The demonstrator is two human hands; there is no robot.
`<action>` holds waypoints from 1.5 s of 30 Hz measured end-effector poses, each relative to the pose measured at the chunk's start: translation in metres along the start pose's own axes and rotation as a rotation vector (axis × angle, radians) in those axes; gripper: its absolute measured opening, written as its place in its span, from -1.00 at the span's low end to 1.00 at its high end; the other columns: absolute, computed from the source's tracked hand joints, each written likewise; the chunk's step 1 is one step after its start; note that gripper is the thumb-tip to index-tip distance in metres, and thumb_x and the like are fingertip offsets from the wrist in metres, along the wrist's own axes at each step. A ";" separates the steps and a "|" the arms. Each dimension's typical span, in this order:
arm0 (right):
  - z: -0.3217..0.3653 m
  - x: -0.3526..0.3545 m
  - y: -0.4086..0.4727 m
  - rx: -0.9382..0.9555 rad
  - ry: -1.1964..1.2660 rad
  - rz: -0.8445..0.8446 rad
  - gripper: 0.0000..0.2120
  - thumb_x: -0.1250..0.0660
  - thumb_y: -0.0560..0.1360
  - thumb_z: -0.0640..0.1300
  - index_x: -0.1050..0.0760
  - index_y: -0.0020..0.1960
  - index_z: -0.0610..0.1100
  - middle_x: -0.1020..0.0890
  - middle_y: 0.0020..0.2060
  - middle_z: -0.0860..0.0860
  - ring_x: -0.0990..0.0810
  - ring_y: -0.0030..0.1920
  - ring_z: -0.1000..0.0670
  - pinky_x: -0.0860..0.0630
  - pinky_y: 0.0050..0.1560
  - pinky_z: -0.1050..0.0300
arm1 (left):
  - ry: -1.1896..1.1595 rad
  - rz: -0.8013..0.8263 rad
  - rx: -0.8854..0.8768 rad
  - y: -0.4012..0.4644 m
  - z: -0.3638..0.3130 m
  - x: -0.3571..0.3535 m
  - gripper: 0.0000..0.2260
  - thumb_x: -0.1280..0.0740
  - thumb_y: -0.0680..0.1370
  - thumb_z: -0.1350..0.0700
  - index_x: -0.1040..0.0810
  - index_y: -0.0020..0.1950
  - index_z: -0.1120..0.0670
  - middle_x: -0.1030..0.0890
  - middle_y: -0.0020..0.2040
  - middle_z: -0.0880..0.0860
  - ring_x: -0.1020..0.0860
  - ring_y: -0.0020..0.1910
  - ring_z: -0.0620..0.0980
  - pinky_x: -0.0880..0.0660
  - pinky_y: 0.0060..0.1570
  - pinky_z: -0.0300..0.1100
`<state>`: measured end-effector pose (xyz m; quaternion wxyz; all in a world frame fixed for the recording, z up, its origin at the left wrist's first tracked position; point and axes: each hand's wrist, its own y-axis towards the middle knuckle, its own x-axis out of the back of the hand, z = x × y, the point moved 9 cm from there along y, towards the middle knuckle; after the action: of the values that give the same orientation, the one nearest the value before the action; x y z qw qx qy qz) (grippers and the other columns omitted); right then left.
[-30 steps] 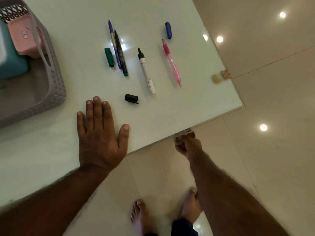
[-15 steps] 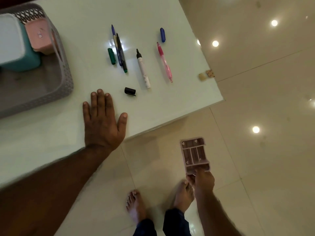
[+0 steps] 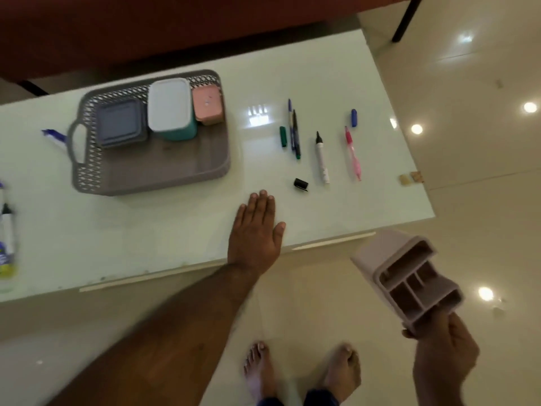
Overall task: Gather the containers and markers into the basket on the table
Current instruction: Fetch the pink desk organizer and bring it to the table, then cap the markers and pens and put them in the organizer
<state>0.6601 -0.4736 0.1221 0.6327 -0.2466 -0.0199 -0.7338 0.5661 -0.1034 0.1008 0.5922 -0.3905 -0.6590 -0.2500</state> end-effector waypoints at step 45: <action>0.215 -0.383 -0.081 0.440 -0.554 0.631 -0.15 -0.16 0.31 0.60 -0.43 0.33 0.00 -0.67 0.05 0.03 -0.71 -0.15 -0.03 -0.66 -0.05 -0.14 | -0.343 0.835 0.921 -0.102 0.240 0.016 0.59 -0.49 -0.02 -0.51 0.72 0.27 0.21 0.77 0.13 0.37 0.66 0.21 0.46 0.33 0.34 0.46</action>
<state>0.6860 -0.0325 0.1851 0.8328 -0.2872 -0.2672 -0.3906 0.3428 0.0317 0.0887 0.6328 -0.3543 -0.5766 0.3761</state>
